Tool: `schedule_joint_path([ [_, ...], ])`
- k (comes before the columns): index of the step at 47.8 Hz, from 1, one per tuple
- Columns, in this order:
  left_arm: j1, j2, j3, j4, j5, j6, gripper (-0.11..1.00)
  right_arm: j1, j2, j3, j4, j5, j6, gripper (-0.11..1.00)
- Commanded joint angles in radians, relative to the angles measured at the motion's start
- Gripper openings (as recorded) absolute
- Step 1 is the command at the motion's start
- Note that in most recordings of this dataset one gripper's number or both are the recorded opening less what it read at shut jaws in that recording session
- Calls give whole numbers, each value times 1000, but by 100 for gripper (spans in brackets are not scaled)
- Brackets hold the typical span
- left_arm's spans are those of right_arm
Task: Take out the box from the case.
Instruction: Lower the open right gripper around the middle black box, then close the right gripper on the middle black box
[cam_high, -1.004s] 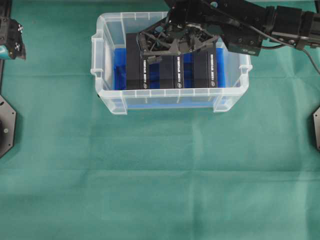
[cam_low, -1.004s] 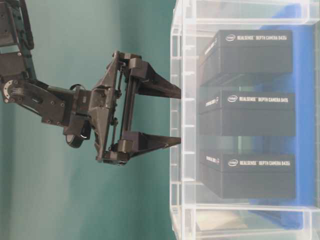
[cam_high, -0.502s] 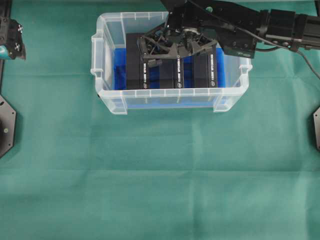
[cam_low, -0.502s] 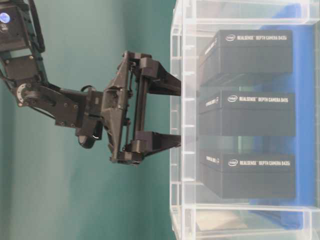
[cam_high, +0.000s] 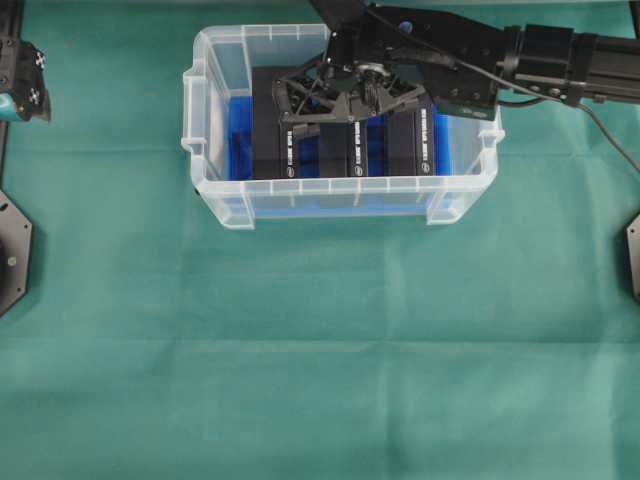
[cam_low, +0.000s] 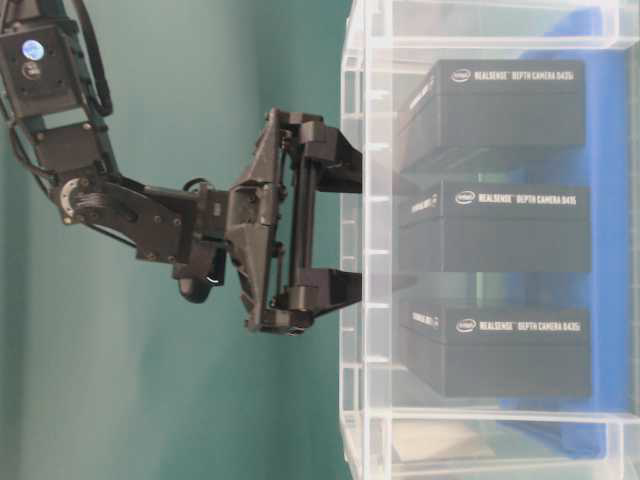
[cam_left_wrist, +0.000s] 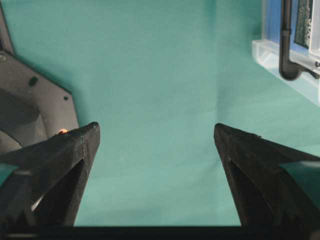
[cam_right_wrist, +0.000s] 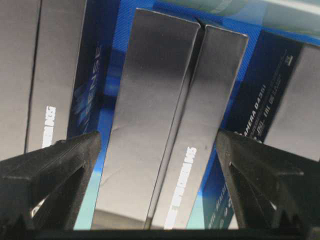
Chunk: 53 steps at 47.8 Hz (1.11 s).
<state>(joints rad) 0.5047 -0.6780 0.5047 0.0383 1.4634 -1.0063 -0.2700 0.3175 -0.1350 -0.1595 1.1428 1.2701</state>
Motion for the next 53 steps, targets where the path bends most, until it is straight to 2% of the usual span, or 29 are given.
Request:
schedule_joint_path([
  [1,3,-3,-11,3,-3,2,97,-5,-14,-8,-2,-15,0,95],
  [12,3,-5,-5,5,-3,2,97,-11,-5,25,0,-44,5,95],
  [24,3,-3,0,5,-3,-2,97,-12,-5,60,2,-74,44,95],
  [43,3,-3,3,5,-3,-3,97,-9,-5,81,34,-84,51,92],
  [49,3,-5,5,5,-3,-3,97,-8,-3,81,31,-80,80,87],
  [53,3,-5,5,5,-3,-3,97,-8,-3,80,29,-84,107,71],
])
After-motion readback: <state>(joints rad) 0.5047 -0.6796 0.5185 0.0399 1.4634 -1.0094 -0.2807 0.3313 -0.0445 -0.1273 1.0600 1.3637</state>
